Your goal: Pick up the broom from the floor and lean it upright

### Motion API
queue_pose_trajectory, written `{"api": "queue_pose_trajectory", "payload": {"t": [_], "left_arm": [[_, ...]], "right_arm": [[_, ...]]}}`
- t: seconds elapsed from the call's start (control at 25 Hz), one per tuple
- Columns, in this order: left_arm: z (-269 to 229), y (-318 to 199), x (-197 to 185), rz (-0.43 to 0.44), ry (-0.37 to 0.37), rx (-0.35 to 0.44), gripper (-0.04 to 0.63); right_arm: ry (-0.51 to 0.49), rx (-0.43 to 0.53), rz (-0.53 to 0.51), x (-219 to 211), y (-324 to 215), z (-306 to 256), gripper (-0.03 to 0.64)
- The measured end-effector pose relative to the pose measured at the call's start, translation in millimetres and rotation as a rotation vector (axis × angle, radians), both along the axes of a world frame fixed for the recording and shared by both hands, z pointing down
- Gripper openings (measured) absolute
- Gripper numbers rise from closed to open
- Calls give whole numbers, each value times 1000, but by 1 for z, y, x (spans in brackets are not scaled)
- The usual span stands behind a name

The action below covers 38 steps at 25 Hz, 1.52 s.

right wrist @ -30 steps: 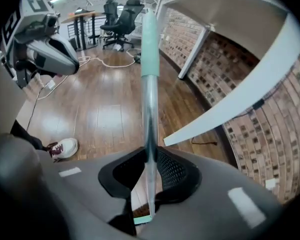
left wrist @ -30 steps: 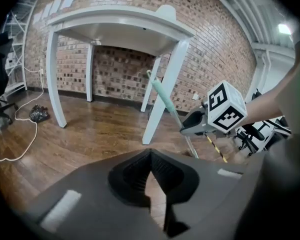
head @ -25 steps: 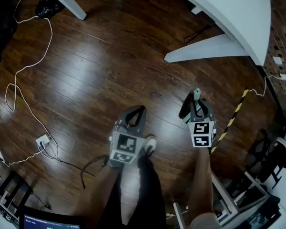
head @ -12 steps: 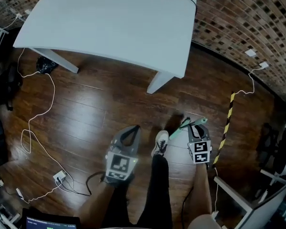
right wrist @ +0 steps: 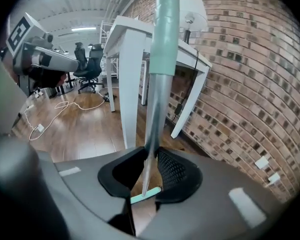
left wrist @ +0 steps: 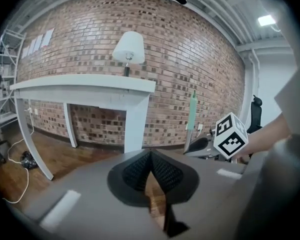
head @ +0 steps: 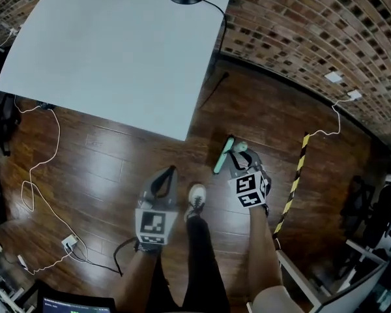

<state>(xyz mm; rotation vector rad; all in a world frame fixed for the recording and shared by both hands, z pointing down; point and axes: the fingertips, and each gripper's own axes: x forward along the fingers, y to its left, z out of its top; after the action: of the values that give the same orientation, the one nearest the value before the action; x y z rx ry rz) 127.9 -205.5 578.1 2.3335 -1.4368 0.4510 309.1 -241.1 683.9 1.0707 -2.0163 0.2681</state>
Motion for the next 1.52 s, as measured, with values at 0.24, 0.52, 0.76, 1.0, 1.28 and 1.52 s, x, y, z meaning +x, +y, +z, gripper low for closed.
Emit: {"api": "queue_pose_trajectory", "payload": {"t": [0.24, 0.52, 0.76, 1.0, 1.28, 1.52], "left_arm": [[24, -23, 15, -34, -29, -29, 1], [50, -35, 6, -69, -64, -70, 0], [54, -38, -2, -88, -61, -86, 0], [55, -38, -3, -72, -54, -84, 0], [62, -38, -7, -87, -39, -95, 2], [65, -36, -5, -85, -38, -98, 1]], "right_arm": [[15, 5, -156, -17, -70, 14, 101], [151, 39, -399, -53, -113, 34, 121], [228, 67, -447, -61, -135, 39, 127], [307, 111, -458, -52, -163, 33, 129], [193, 107, -370, -57, -175, 32, 117], [159, 115, -339, -64, -179, 31, 140]]}}
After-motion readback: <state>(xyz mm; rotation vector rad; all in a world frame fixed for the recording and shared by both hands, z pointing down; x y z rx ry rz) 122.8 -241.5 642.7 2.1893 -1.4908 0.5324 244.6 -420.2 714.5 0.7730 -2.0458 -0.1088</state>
